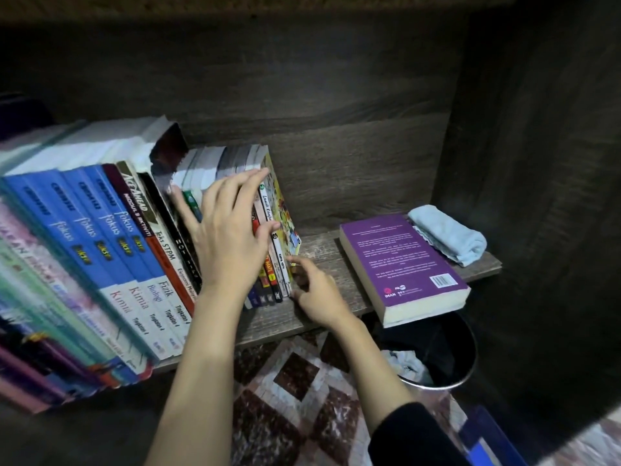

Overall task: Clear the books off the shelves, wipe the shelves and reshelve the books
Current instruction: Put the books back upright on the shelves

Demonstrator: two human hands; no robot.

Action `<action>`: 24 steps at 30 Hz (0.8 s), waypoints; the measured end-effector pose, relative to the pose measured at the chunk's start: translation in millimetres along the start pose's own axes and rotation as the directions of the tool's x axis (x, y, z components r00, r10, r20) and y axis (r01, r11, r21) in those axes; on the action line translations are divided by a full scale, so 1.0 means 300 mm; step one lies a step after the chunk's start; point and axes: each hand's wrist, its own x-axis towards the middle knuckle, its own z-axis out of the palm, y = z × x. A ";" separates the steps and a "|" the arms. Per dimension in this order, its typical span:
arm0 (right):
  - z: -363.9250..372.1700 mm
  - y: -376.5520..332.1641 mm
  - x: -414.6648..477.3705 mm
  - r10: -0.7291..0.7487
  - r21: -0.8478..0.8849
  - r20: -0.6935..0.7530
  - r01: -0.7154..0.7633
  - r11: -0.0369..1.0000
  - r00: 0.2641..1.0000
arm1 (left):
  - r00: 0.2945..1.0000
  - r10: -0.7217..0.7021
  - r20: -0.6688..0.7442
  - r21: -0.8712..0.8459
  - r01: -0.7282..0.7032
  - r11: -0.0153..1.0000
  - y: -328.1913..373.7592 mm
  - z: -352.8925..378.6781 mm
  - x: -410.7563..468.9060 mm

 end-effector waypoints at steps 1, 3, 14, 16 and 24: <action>0.003 0.003 0.007 0.003 -0.013 -0.006 -0.003 1.000 1.000 | 1.000 0.004 -0.010 0.001 -0.004 1.000 -0.001 0.003 0.001; 0.010 0.005 0.015 0.012 -0.040 -0.010 -0.012 0.999 1.000 | 1.000 0.009 -0.012 0.006 -0.009 1.000 -0.003 0.008 -0.001; -0.015 -0.044 -0.007 0.010 -0.114 0.040 -0.005 0.993 0.999 | 1.000 -0.025 0.009 -0.028 0.026 0.999 0.014 -0.004 -0.004; -0.051 -0.074 -0.022 -0.029 -0.164 0.005 0.030 0.986 1.000 | 0.999 -0.038 -0.032 -0.131 0.033 0.991 0.038 -0.011 -0.009; -0.318 -0.088 -0.127 -0.156 -0.387 -0.449 -0.033 0.921 0.880 | 0.956 -0.280 -0.093 -0.552 0.184 0.813 0.261 0.027 -0.086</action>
